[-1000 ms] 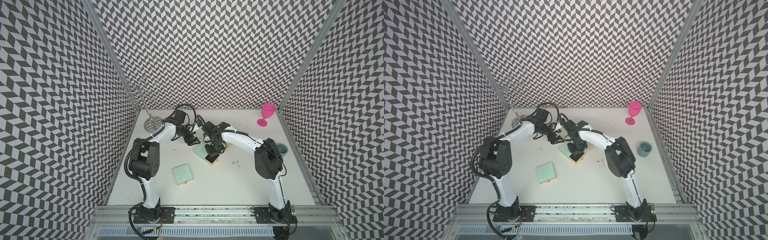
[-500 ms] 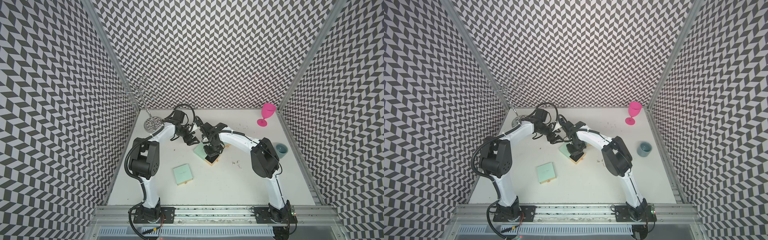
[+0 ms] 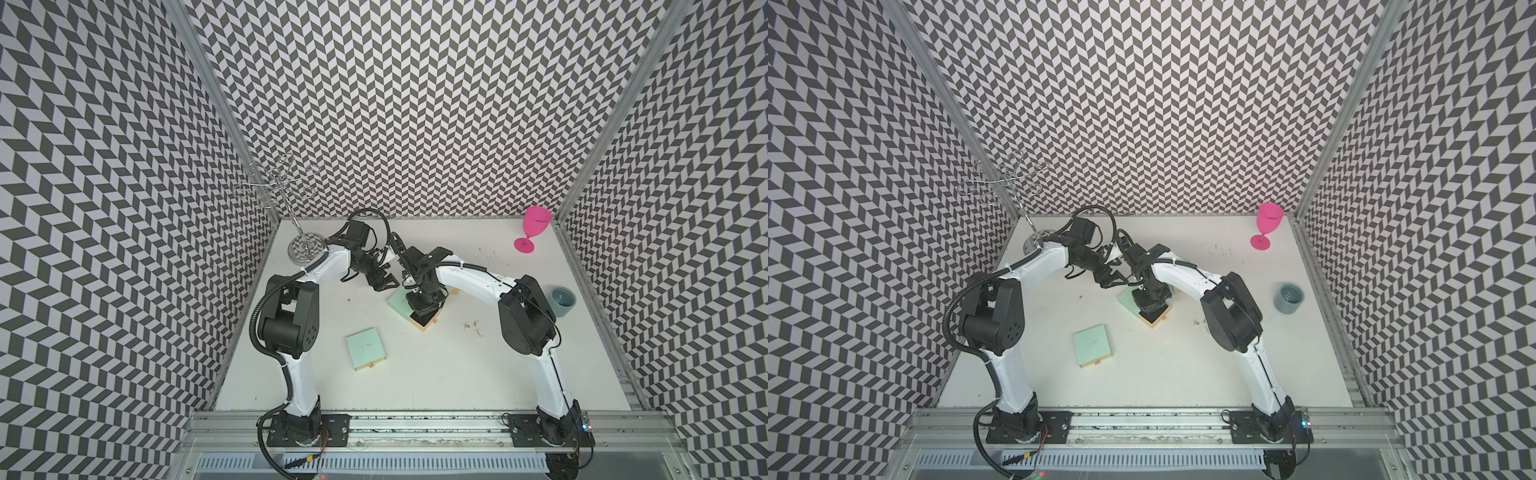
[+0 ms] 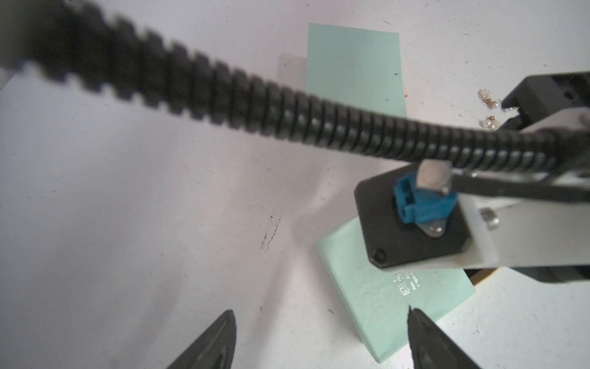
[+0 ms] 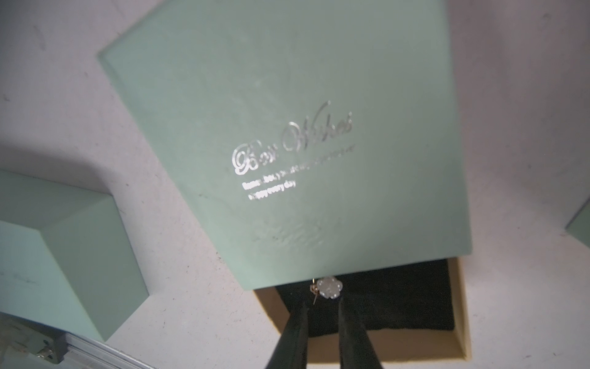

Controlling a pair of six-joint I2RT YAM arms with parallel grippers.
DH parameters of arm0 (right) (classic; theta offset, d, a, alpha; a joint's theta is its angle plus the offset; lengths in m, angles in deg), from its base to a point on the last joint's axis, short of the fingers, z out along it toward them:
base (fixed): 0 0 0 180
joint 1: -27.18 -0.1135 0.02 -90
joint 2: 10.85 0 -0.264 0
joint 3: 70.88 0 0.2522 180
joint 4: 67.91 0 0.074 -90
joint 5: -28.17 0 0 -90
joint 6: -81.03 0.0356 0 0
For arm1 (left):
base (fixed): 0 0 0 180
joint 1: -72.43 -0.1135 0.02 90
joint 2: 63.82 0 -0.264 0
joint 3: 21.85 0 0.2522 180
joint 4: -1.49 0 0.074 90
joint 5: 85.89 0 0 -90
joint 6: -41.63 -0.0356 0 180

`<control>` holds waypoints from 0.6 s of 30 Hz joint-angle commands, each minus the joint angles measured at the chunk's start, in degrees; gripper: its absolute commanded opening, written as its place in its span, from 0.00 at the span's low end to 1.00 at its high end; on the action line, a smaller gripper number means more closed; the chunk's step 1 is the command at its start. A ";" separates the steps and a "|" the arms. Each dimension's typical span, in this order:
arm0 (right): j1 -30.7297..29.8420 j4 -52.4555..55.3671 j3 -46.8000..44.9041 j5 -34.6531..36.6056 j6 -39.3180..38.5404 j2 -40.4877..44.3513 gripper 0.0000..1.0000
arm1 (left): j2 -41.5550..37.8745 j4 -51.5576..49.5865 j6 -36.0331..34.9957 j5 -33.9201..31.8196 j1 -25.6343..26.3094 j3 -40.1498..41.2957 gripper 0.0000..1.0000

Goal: Place the earrings into the drawer-style jewelry box
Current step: Insert the earring into the inner lining.

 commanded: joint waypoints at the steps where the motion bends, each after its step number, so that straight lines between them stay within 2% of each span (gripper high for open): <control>1: -0.45 -0.17 -0.12 0.15 -0.46 1.90 0.17 | 0.44 -0.85 -2.22 1.49 -0.17 -1.70 0.84; 5: -0.42 -1.19 -1.19 -0.46 -0.16 1.53 0.10 | 0.60 -1.55 -3.80 0.86 0.07 -1.08 0.84; 18: -0.35 -2.13 -0.62 0.34 0.73 0.57 0.07 | 2.02 -2.58 -6.41 -0.25 0.97 -0.22 0.83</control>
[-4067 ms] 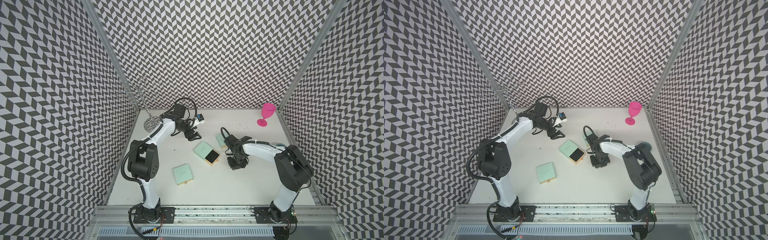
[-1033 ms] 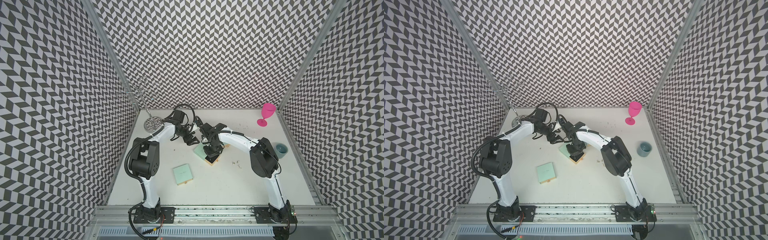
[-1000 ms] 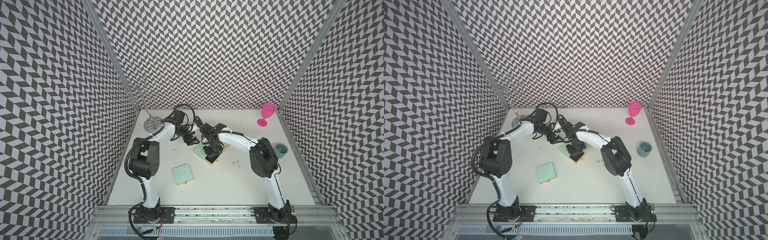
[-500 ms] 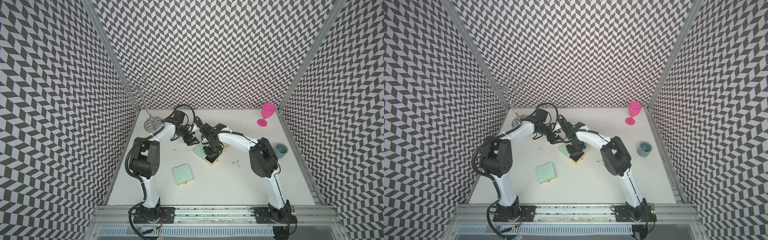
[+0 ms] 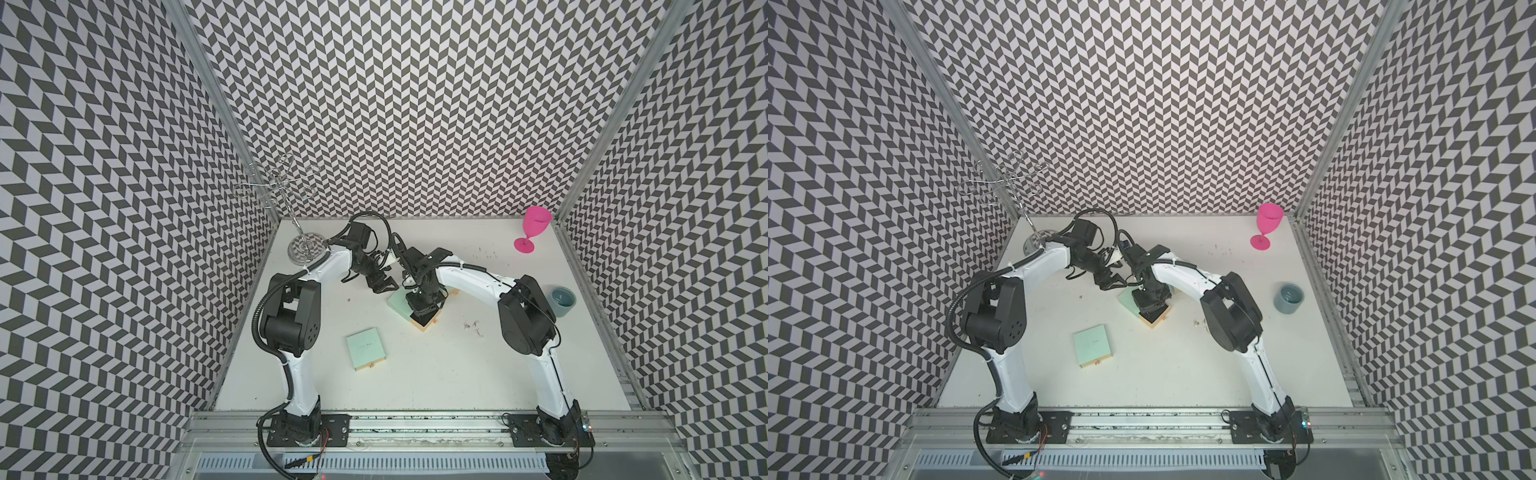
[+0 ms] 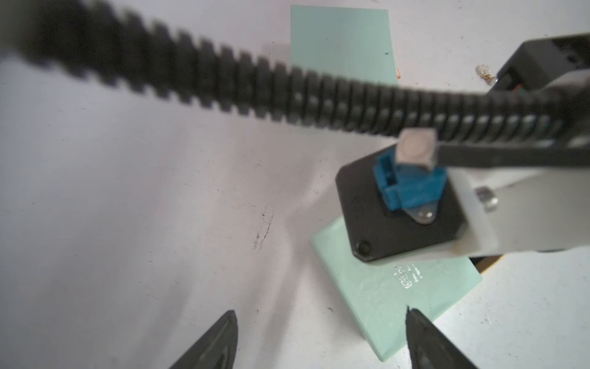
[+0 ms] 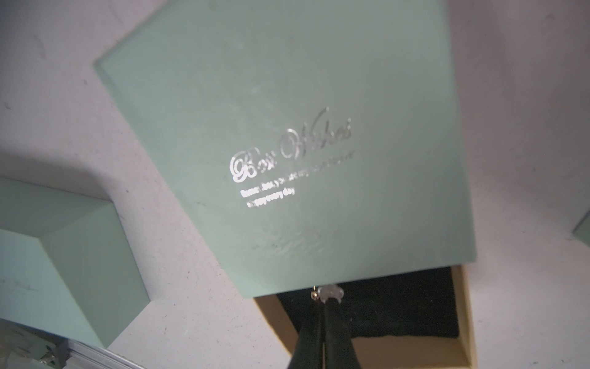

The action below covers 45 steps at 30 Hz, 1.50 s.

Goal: Place the earrings into the drawer-style jewelry box
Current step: Insert the earring into the inner lining.

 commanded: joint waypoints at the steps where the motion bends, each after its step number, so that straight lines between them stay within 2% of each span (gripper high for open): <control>1: -0.35 -0.92 -0.15 0.65 0.26 0.67 0.07 | 0.84 -1.30 -1.93 0.21 0.58 -0.17 0.83; 33: -0.13 -7.38 -5.52 -2.86 1.15 -0.32 0.06 | 2.78 -0.84 -1.96 0.02 0.93 1.45 0.83; 45: 0.18 -4.31 0.45 2.23 2.03 5.06 0.10 | 2.80 -1.19 -2.70 -0.41 0.32 0.31 0.83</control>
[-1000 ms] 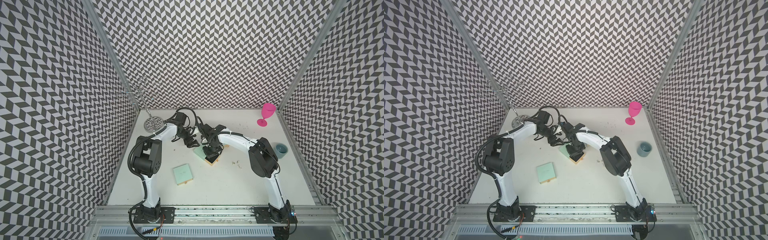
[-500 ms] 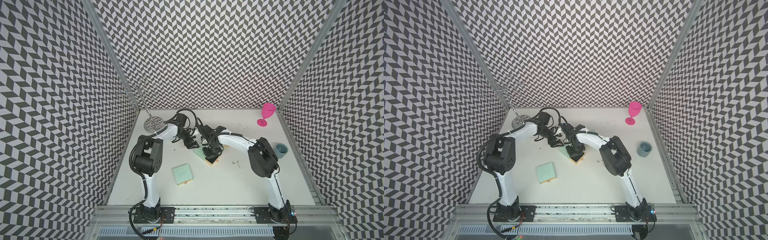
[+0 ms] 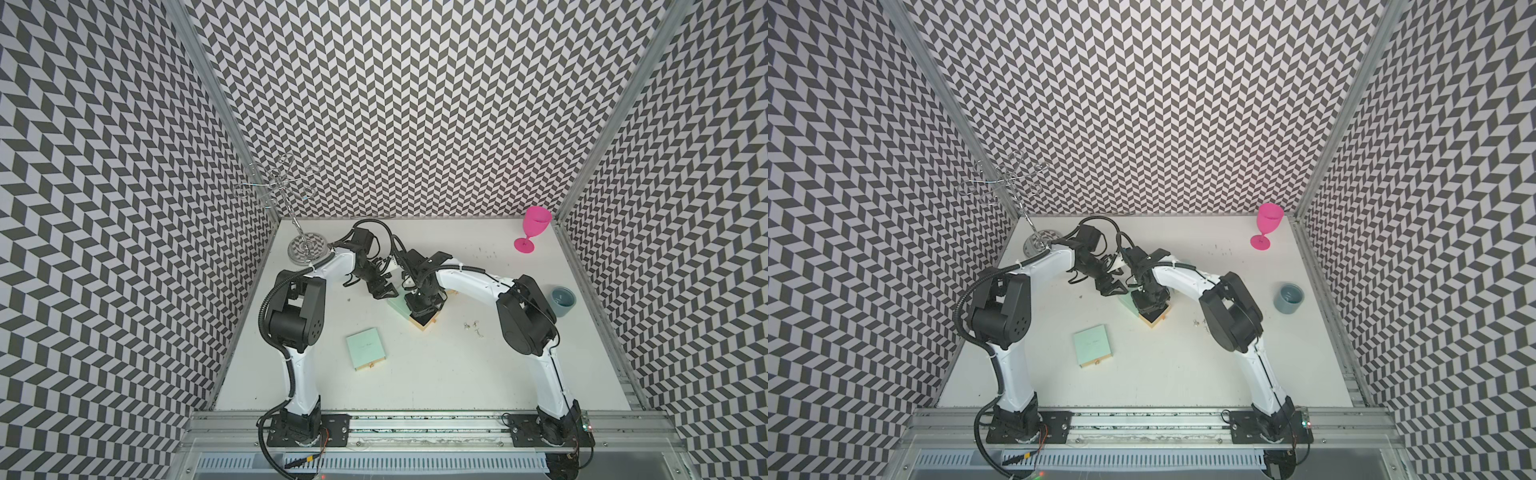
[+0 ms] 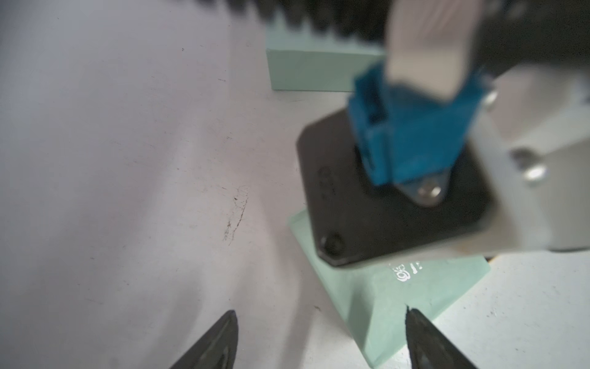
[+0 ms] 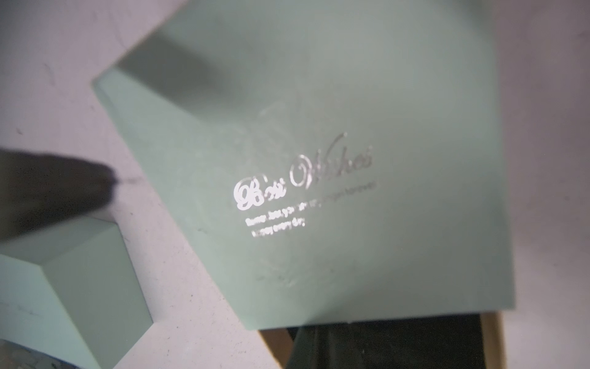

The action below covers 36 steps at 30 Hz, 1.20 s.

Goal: Place the earrings into the drawer-style jewelry box
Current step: Insert the earring into the inner lining.

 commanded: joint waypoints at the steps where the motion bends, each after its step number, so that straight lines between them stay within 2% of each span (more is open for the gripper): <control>1: 0.18 1.36 3.21 2.70 0.60 4.87 0.10 | 0.48 -0.77 -1.50 0.28 -0.20 -0.78 0.83; 8: 0.20 2.36 1.98 3.65 1.15 6.98 0.10 | 0.14 -0.75 -1.84 0.01 -0.04 -0.61 0.83; 17: 1.26 -3.67 -4.46 1.19 2.83 6.79 0.09 | -0.18 -0.51 -1.84 -0.43 0.93 0.24 0.83; 36: 2.07 -6.39 -7.22 -2.03 2.29 4.78 0.08 | -0.07 -0.77 -1.84 -0.36 0.70 -0.17 0.83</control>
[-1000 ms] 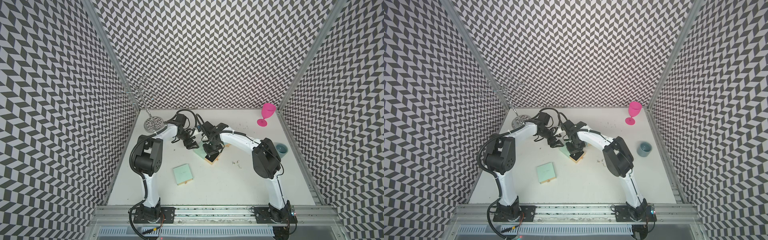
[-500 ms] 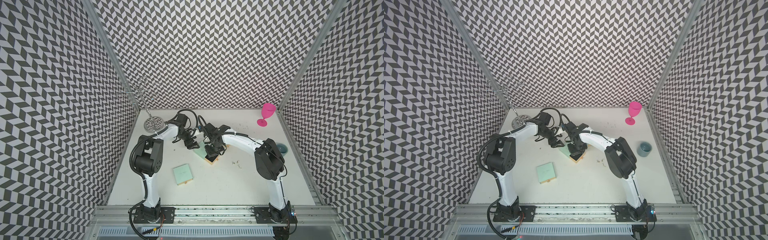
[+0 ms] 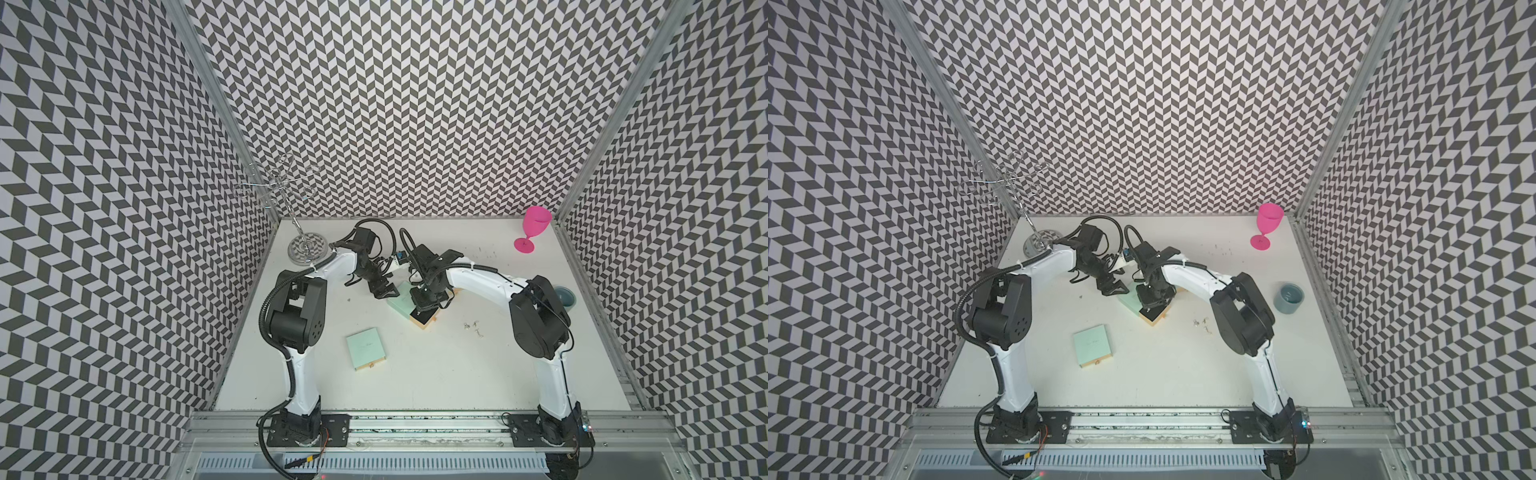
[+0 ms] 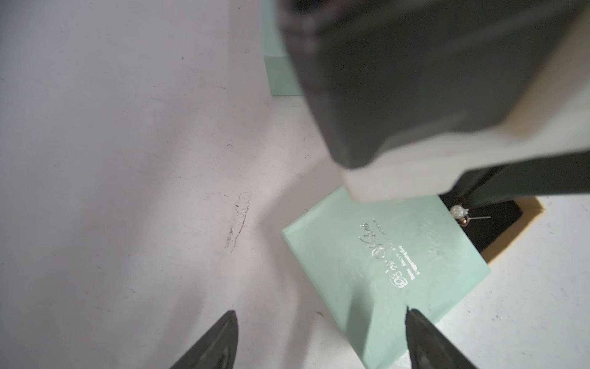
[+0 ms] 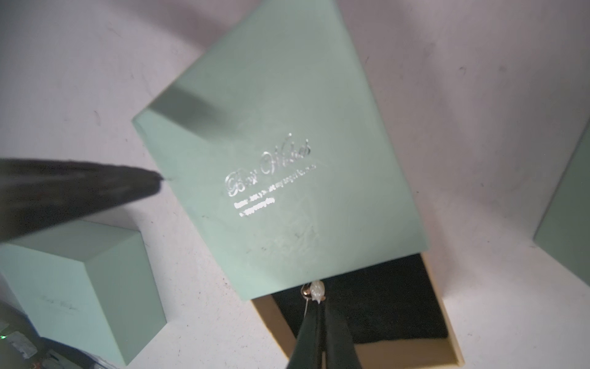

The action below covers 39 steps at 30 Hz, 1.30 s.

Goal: Place the earrings into the drawer-style jewelry box
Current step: Insert the earring into the inner lining.

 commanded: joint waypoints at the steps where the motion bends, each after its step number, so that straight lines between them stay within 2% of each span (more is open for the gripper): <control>1: 0.06 -1.52 -1.03 -1.11 0.14 0.03 0.08 | -0.03 -1.16 -1.47 0.62 -0.05 0.14 0.83; 39: 0.06 -4.37 -3.00 -4.71 -1.47 -1.52 0.08 | 0.34 -0.73 -1.22 0.84 0.10 -0.15 0.83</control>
